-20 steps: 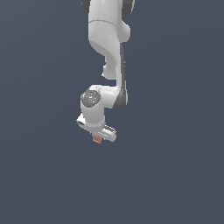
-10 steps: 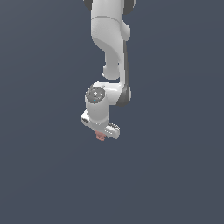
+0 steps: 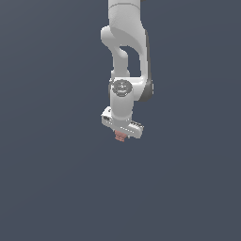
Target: Pick up the object and move it to a goal position.
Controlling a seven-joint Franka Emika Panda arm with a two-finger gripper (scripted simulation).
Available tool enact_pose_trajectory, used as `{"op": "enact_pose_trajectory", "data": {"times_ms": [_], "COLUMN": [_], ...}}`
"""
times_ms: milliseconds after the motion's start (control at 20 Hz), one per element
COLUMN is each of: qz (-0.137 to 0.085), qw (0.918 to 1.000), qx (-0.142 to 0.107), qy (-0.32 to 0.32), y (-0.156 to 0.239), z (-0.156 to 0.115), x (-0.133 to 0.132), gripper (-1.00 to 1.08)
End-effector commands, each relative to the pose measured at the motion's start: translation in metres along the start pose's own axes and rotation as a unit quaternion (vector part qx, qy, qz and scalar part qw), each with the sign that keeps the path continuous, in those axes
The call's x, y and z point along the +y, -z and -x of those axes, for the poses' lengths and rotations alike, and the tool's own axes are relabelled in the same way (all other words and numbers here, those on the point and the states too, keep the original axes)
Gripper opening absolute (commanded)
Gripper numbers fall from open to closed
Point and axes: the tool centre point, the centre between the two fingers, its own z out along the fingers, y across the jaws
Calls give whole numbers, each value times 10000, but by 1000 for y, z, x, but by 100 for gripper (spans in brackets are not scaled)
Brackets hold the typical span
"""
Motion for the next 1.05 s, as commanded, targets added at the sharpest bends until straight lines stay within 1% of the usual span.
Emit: {"op": "enact_pose_trajectory", "data": {"times_ms": [0, 300, 550, 750, 1000], "qz": [-2, -2, 1, 1, 1], "qw": [10000, 10000, 10000, 10000, 10000], "qx": [2, 2, 3, 3, 3], "qy": [5, 5, 6, 6, 2], "y": [9, 28, 40, 46, 48], "z": [23, 73, 104, 119, 125], "x": [-14, -44, -64, -74, -79], "gripper": [-100, -100, -100, -100, -100]}}
